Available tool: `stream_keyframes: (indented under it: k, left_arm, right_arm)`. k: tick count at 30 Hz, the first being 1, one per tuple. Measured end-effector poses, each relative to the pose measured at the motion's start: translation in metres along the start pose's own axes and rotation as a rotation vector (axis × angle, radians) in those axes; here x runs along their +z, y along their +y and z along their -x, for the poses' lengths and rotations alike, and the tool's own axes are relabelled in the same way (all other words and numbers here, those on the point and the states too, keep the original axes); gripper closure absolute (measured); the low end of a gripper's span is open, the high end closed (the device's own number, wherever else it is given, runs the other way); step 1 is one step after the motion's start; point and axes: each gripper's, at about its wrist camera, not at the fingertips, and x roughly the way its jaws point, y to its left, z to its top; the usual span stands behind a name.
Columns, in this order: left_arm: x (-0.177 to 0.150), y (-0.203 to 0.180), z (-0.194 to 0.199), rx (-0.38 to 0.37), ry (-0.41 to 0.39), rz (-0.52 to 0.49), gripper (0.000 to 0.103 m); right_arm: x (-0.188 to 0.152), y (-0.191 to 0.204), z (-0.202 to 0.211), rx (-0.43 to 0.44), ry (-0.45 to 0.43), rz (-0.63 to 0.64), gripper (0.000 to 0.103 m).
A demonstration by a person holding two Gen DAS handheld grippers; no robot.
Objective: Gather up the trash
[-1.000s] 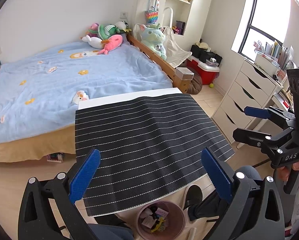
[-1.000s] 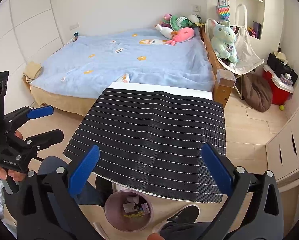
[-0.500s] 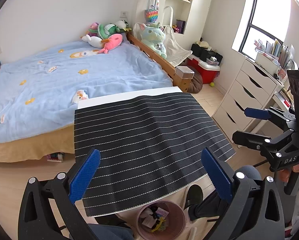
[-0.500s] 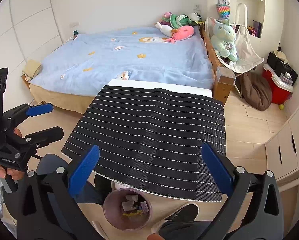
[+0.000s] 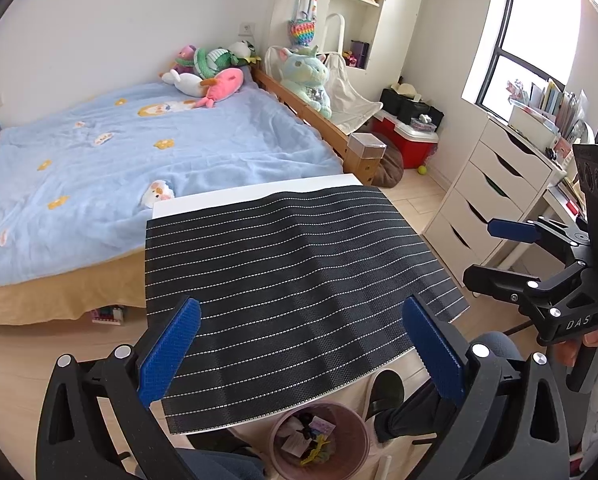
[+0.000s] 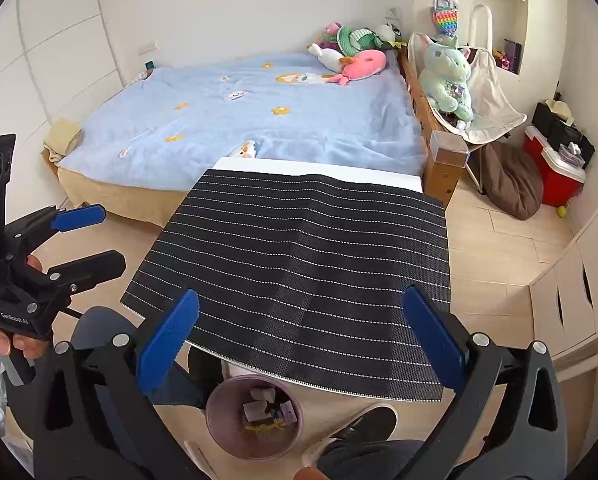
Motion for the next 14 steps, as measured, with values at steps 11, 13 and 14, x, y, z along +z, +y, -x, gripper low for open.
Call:
stream_keyframes:
  k: [11,13,14]
  left_arm:
    - [-0.0002,-0.0032,-0.0016,0.017,0.002,-0.022,0.006]
    - [0.0,-0.0033,-0.002,0.018,0.004,-0.022,0.006]
    - [0.0,-0.0031,-0.0022,0.017,0.005,-0.019,0.006]
  right_arm:
    - [-0.0013,-0.0017,0.0006,-0.001,0.002,-0.001,0.003]
    - [-0.0018,-0.0021,0.0007,-0.001,0.003,0.0,0.003]
    - [-0.0013,-0.0017,0.0006,-0.001,0.002,0.0,0.003]
